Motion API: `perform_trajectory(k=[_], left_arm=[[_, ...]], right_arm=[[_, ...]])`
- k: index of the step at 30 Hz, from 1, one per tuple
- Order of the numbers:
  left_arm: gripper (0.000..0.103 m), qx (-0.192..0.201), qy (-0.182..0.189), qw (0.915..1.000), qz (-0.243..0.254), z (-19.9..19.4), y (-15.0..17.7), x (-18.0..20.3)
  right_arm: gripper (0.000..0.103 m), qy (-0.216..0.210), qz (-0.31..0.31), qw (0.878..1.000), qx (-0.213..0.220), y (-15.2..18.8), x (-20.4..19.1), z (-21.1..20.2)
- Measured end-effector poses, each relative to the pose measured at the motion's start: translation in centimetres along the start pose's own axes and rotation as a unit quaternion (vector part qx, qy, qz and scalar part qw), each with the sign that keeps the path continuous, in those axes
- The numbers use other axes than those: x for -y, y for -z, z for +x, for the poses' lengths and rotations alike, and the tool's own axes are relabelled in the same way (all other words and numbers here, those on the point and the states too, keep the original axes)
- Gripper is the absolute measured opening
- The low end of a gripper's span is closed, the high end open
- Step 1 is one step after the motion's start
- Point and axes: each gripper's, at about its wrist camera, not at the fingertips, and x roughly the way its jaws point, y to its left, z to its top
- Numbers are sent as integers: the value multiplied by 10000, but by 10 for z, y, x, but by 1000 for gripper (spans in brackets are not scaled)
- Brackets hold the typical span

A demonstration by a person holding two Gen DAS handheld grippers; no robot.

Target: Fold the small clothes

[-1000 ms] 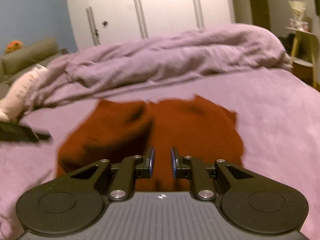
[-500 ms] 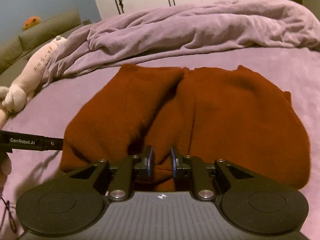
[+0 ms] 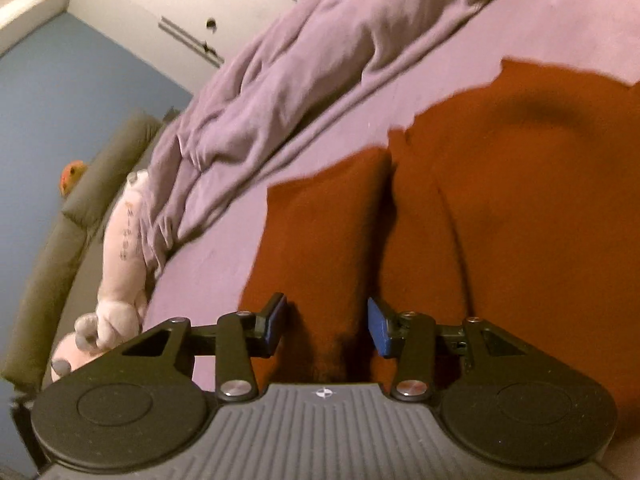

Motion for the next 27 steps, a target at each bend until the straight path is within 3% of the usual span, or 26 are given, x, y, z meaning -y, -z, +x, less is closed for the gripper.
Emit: perform_trajectory(k=[2, 4, 6, 9, 13, 15, 18, 20, 22, 24, 27], left_arm=[[56, 43, 10, 10000, -82, -4, -2, -3], [58, 149, -18, 9997, -173, -9, -5, -5], [60, 304, -56, 9991, -272, -15, -9, -6], [60, 368, 1, 9987, -355, -15, -13, 0], [60, 16, 240, 9994, -251, 4, -11, 19], [59, -14, 103, 9999, -120, 7, -6, 26], [59, -10, 64, 10000, -75, 8, -5, 22], [59, -63, 64, 9999, -128, 10, -6, 19], [59, -73, 64, 9998, -159, 11, -6, 20], [59, -40, 31, 9999, -136, 10, -5, 22], [59, -37, 14, 9999, -129, 10, -3, 23]], right_arm=[[12, -29, -190, 9998, -16, 0, -4, 0], [10, 198, -699, 9972, 193, -1, -17, -10], [10, 481, -1385, 9873, 616, 2, -35, -31], [10, 853, -1888, 9719, 1117, 4, -44, -56], [11, 1529, -2221, 9611, 592, 13, -27, -29], [13, 1574, -2080, 9651, 254, 14, -16, -16], [27, 1392, -1659, 9749, 516, 6, -9, -38], [48, 1427, -1335, 9785, 659, -1, 2, -51], [50, 1302, -948, 9851, 596, -8, 19, -57], [50, 903, -372, 9948, 280, -13, 38, -54], [51, 393, 108, 9991, 132, -15, 49, -47]])
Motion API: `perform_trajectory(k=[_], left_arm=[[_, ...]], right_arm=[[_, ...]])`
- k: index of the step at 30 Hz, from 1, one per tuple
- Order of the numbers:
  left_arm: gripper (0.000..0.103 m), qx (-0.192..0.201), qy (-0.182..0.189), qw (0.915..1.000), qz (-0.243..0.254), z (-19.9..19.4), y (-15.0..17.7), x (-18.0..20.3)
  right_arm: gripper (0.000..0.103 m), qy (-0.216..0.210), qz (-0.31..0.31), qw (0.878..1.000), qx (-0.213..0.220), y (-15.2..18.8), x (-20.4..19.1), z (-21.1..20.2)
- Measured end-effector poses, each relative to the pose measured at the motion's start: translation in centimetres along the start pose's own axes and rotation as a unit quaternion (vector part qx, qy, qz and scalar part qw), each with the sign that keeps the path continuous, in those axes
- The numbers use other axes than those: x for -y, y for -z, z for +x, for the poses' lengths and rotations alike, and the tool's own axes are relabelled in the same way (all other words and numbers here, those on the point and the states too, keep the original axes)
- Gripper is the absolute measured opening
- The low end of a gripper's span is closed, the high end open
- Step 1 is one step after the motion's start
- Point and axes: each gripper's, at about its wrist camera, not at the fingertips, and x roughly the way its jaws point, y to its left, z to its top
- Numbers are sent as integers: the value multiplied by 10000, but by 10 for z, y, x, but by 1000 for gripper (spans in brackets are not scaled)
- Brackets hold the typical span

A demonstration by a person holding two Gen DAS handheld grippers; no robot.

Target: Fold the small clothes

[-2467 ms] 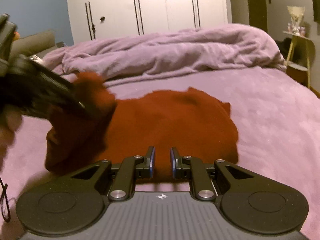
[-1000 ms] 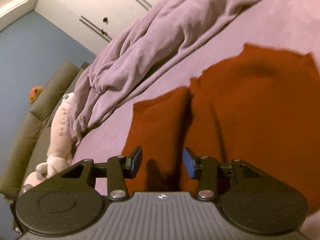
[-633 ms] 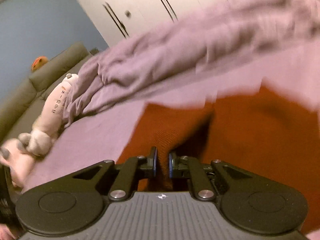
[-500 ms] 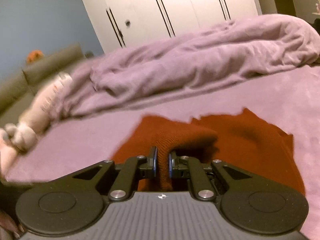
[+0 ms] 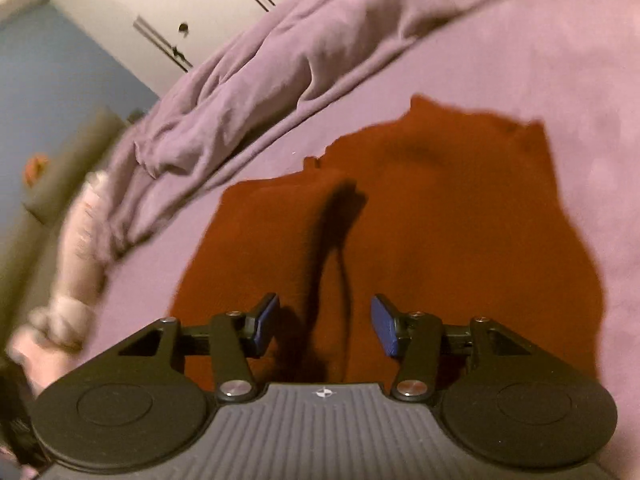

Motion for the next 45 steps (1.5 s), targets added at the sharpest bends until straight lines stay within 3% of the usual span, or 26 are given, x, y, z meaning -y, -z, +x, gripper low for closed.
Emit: perform_trajectory(k=[3, 8, 10, 12, 14, 16, 18, 21, 22, 23, 25, 28, 30, 32, 36, 38, 42, 45], left_arm=[[59, -28, 25, 10000, -8, 0, -1, -1], [59, -37, 36, 10000, 4, 0, -1, -1], [59, -34, 27, 10000, 15, -1, 0, -1], [59, -33, 43, 10000, -8, -6, 1, -1], [59, 23, 83, 10000, -40, -16, 5, -1], [60, 38, 150, 9999, 1, -24, 11, 3], [62, 0, 285, 9996, 63, -29, 16, 11], [64, -49, 324, 9991, 277, -26, 20, 27], [64, -76, 345, 9989, 293, -24, 20, 32], [64, -134, 397, 9988, 262, -20, 20, 36], [64, -231, 533, 9981, 223, -15, 19, 44], [64, -295, 554, 9975, 313, -7, 21, 59], [64, -400, 483, 9972, 400, -1, 23, 69], [64, -386, 356, 9972, 533, 1, 25, 75], [64, -381, 314, 9975, 508, 0, 24, 73], [64, -371, 303, 9982, 370, -1, 25, 72], [64, -328, 184, 9989, 263, -7, 28, 77], [64, -273, 34, 9990, 342, -10, 30, 82]], right_arm=[[52, -357, 260, 9988, -210, -3, -1, 11], [55, -385, 128, 9985, -361, -3, -15, 27], [44, -166, -167, 9992, -325, -4, -25, 29], [20, 126, -677, 9973, -253, -4, -40, 29], [15, 386, -1321, 9904, -96, -4, -58, 24], [14, 812, -2255, 9706, 210, 0, -83, 14], [14, 1270, -3145, 9389, 591, 4, -104, 3], [14, 1765, -3881, 8970, 1165, 9, -119, -20], [14, 1972, -4144, 8780, 1358, 12, -119, -26], [14, 2146, -4255, 8674, 1432, 13, -115, -30], [14, 2347, -4063, 8721, 1388, 10, -95, -37], [14, 2790, -3907, 8684, 1239, 8, -57, -33], [17, 2748, -3642, 8845, 974, 3, -28, -26], [30, 2724, -3208, 9021, 950, -2, -13, -34], [50, 2354, -2217, 9355, 1423, -2, -5, -88], [54, 2031, -1677, 9522, 1544, 9, 0, -111], [54, 971, -420, 9851, 1359, 41, 27, -134], [54, 533, 346, 9907, 1200, 51, 46, -126]])
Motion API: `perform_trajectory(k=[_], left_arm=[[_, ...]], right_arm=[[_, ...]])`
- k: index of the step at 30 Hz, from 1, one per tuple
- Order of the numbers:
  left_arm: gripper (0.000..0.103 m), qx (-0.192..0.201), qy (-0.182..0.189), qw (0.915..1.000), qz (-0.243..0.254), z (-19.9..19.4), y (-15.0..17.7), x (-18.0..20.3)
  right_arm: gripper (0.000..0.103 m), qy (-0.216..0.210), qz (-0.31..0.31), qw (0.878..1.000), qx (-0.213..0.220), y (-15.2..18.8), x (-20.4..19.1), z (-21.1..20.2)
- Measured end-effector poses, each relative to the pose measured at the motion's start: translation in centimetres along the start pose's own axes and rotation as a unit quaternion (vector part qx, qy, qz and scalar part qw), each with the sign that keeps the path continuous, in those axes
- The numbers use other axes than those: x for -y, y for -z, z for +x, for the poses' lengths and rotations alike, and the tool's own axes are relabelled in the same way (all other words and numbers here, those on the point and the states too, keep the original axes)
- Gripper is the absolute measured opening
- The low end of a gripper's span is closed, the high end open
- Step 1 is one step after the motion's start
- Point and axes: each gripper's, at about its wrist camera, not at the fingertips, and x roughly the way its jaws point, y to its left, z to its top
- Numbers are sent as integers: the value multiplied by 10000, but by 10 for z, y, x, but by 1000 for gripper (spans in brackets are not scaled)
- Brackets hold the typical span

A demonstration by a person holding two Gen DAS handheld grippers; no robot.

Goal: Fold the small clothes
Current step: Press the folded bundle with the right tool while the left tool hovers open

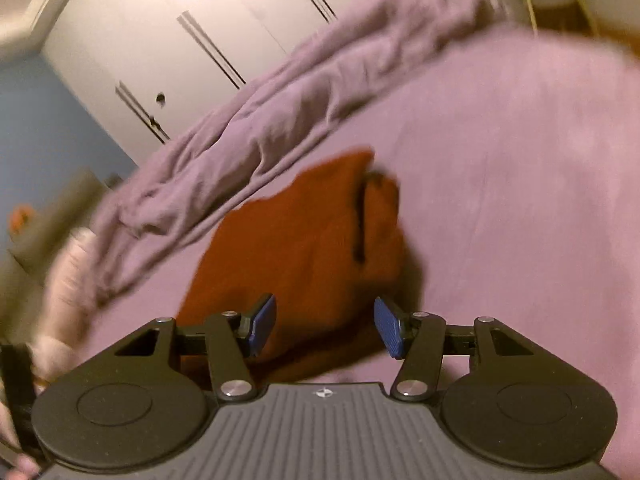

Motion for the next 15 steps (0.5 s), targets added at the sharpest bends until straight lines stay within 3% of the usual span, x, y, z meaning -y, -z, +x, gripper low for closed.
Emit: perform_trajectory(k=[6, 7, 9, 13, 15], left_arm=[[67, 318, -524, 9975, 341, 4, -2, 15], [66, 293, -552, 9976, 309, 7, -3, 16], [66, 246, -548, 9979, 253, 11, -4, 18], [67, 185, -475, 9984, 252, 10, -2, 15], [72, 89, -390, 9992, 86, 11, 0, 11]], right_arm=[[53, -289, 838, 9960, 127, -2, 10, 20], [48, -289, 918, 9953, 128, -2, 10, 24], [34, -234, 1037, 9943, 84, -3, 11, 31], [32, -449, 1342, 9899, -21, -5, 15, 42], [37, -562, 1340, 9894, 1, -4, 15, 43]])
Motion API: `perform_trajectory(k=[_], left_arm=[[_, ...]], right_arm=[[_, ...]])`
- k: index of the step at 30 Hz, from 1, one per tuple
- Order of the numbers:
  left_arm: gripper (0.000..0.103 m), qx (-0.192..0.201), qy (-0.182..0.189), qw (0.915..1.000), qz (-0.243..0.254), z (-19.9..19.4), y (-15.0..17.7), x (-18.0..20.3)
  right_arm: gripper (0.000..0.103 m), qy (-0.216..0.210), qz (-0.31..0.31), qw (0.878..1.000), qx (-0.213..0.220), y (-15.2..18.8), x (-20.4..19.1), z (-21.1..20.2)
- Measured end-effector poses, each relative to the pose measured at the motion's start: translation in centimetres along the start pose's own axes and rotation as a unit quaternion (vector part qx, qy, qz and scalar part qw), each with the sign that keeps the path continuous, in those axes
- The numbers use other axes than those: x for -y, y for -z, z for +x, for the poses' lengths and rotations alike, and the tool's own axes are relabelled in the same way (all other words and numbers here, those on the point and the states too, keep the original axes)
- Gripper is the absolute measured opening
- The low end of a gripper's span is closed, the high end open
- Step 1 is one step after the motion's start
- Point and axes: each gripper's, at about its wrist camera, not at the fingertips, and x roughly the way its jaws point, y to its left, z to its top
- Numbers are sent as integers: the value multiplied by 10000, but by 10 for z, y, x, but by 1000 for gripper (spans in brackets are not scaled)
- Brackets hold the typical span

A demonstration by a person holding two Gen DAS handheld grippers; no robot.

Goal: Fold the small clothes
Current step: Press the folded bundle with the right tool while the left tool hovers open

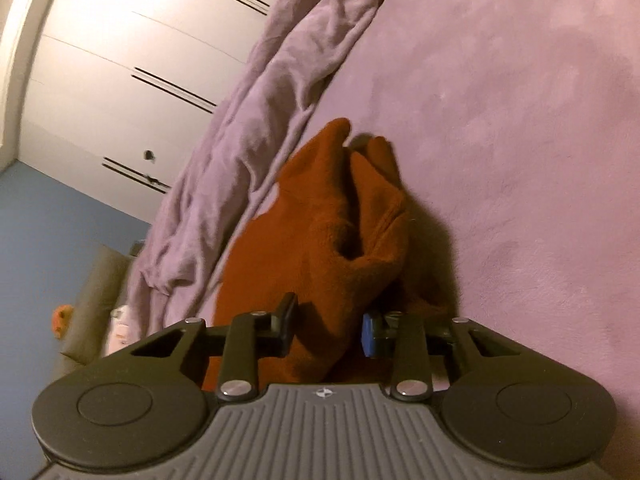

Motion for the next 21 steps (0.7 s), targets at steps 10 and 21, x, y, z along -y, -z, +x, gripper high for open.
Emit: perform_trajectory(k=[10, 21], left_arm=[[77, -81, 310, 9986, -417, -24, 17, -11], [77, -217, 1178, 9869, -1077, -22, 10, -11]], right_arm=[[43, -215, 295, 9992, -168, 4, 2, 12], [44, -79, 29, 10000, 40, 0, 2, -6]])
